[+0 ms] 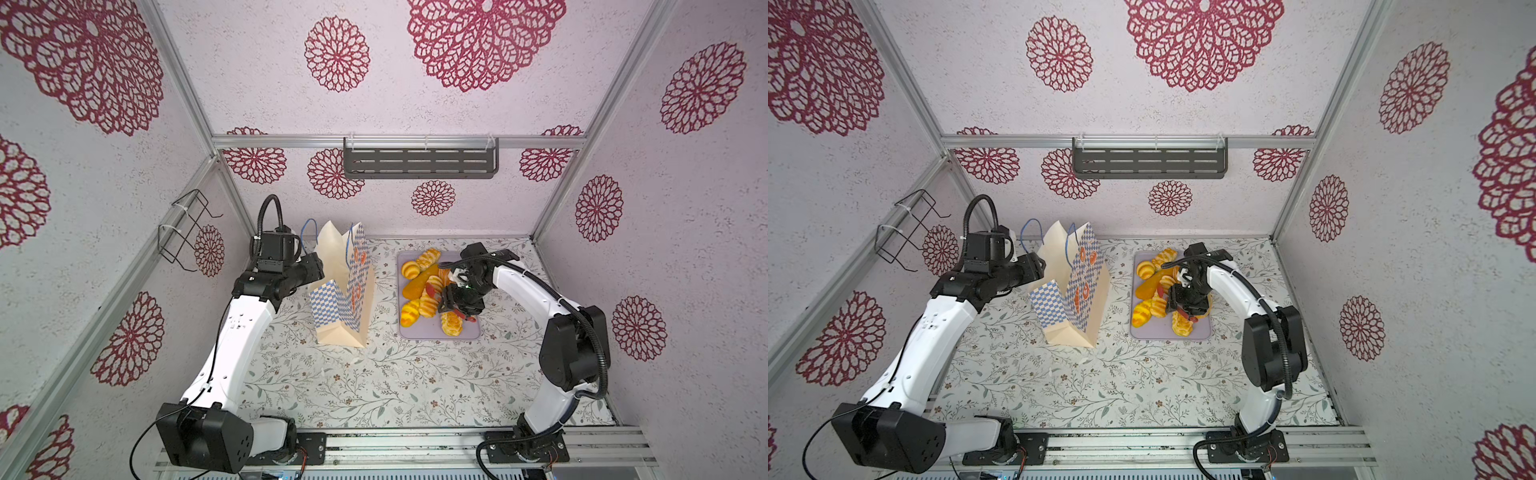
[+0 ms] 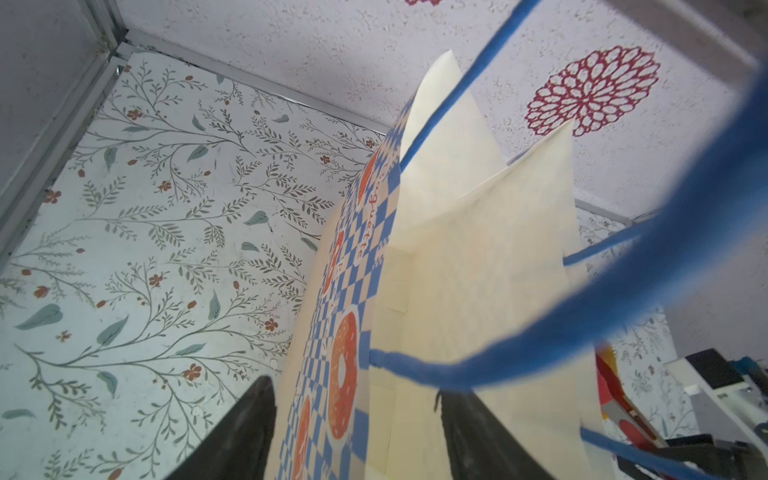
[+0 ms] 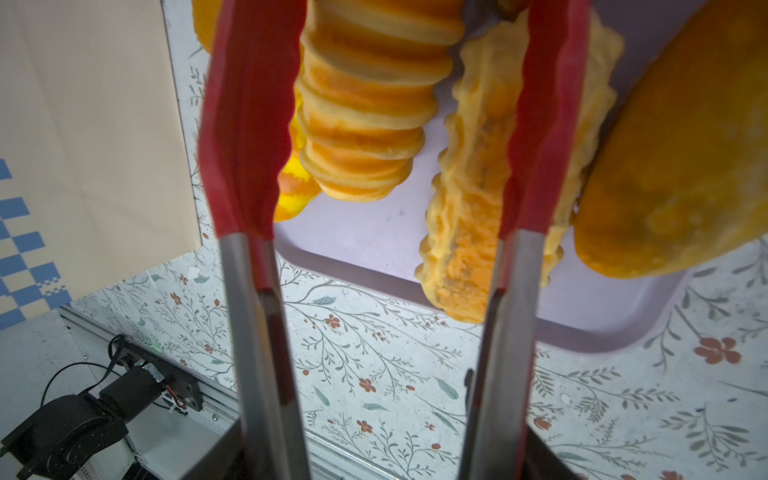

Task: Place the fake bread into the paper bag
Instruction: 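Close the tongs on the ridged spiral bread with the right gripper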

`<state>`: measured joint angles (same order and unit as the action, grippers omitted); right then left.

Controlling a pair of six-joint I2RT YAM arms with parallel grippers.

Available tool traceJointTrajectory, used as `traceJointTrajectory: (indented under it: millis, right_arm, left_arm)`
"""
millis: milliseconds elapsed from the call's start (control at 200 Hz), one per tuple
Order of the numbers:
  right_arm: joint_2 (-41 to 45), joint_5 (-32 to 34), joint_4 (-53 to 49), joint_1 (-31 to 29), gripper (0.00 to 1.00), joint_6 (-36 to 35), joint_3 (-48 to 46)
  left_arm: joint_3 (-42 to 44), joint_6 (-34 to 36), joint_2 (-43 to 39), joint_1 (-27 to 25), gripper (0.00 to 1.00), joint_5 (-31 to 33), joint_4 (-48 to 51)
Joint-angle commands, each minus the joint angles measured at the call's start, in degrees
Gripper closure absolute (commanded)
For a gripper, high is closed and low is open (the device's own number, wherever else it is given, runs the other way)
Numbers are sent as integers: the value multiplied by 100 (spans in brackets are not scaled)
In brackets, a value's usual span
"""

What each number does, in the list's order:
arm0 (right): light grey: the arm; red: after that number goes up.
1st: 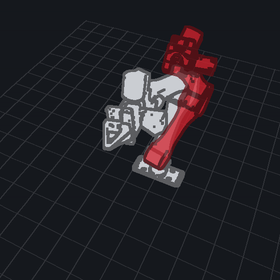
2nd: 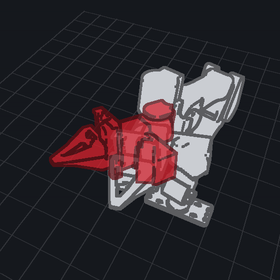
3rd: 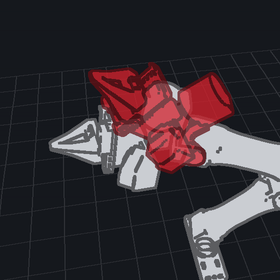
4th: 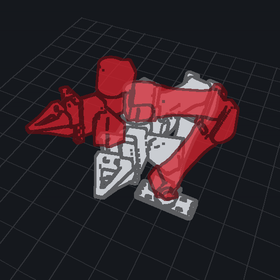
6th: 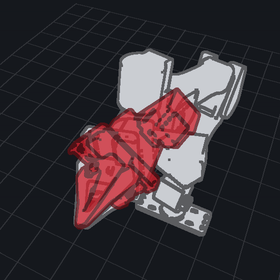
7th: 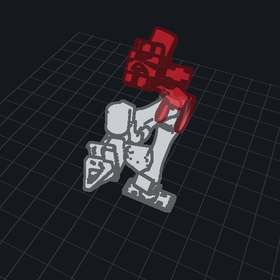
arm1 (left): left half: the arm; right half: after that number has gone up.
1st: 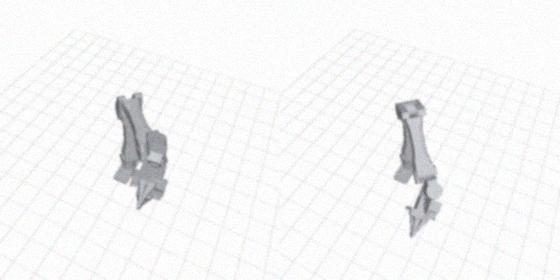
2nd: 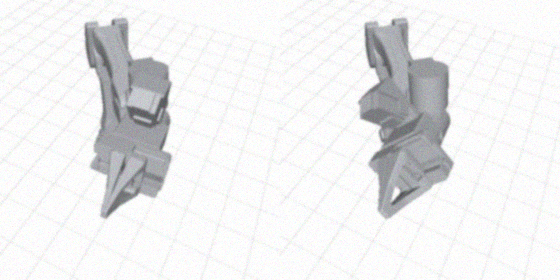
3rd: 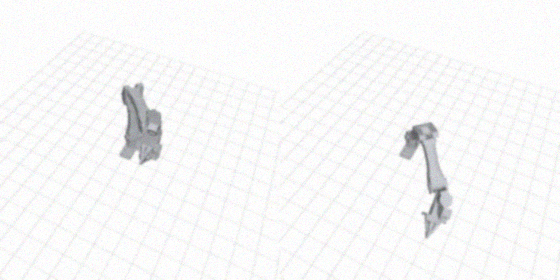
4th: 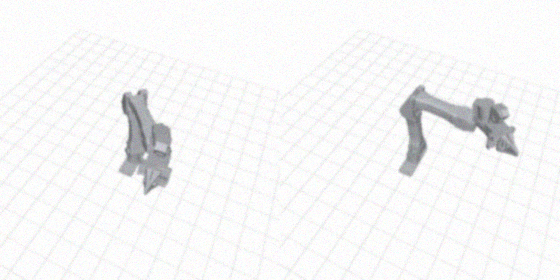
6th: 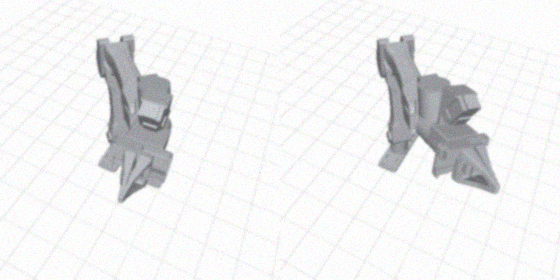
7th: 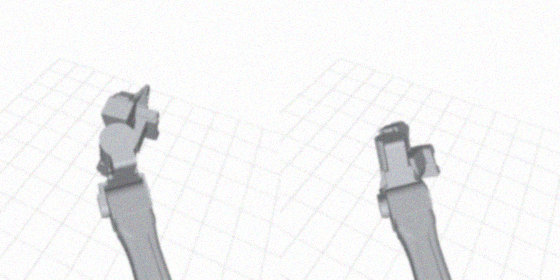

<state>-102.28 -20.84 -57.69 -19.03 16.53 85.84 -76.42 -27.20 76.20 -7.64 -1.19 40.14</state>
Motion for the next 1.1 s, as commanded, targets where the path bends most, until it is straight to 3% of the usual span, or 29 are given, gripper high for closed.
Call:
traceJointTrajectory:
  millis: [0, 185, 395, 1096]
  right_arm:
    - [5, -261, -87, 85, 34, -54, 121]
    - [-175, -447, -171, 120, 34, -110, 312]
    - [-234, -588, -185, 132, 35, -69, 517]
    - [-554, -867, -190, 306, 37, -168, 652]
  left_arm:
    - [48, 84, -11, -84, 43, 162, -311]
    - [49, 67, 69, -123, 65, 189, -371]
    - [66, 98, 62, -189, 100, 247, -446]
    - [-178, 601, -149, -598, 100, 950, -314]
